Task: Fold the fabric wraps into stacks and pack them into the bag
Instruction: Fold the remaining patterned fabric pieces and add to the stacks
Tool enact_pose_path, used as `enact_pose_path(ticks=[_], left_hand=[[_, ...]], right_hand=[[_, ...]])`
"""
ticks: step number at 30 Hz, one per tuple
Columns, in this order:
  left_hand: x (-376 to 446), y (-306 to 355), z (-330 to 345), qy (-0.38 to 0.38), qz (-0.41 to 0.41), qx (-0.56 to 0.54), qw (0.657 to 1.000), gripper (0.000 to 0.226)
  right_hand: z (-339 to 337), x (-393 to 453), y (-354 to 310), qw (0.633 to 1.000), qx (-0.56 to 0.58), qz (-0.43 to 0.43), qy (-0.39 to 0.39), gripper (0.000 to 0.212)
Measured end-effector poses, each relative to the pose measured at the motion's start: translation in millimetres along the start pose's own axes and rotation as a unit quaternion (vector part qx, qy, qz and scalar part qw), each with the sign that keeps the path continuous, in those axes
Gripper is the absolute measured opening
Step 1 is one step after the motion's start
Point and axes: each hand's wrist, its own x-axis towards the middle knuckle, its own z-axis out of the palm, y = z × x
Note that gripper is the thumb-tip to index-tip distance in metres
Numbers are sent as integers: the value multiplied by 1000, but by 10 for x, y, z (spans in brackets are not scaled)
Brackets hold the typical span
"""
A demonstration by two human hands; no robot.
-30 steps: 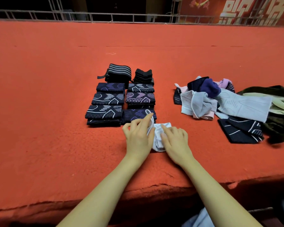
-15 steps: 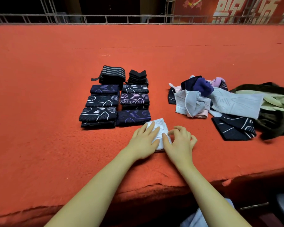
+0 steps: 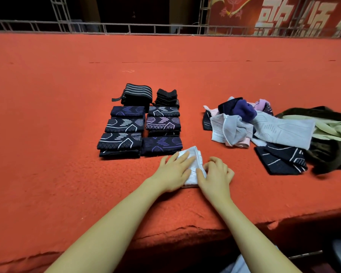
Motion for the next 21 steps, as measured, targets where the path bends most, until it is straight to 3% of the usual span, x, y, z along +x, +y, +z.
enact_pose_path(ticks=[2,4,6,10,15,21], left_hand=[[-17,-34,-8,83,15,-21,996,56],[-35,-92,-59,160,25,-35,986,55],[-53,-188,-133,222,34,-14,974,54],[-54,-435,-296,340,73,55,936,38],[-91,-687,-461,374,86,80,920,14],[-65,-868,-512,436,122,68,889,3]], right_hand=[[-21,-7,-80,997,73,-15,25,40],[-44,-13,-156,989,129,-39,57,24],[-71,15,-242,981,151,-76,92,14],[-149,158,-452,966,160,-159,123,18],[-126,371,-658,958,152,-208,128,17],[-15,651,-768,950,133,-236,154,20]])
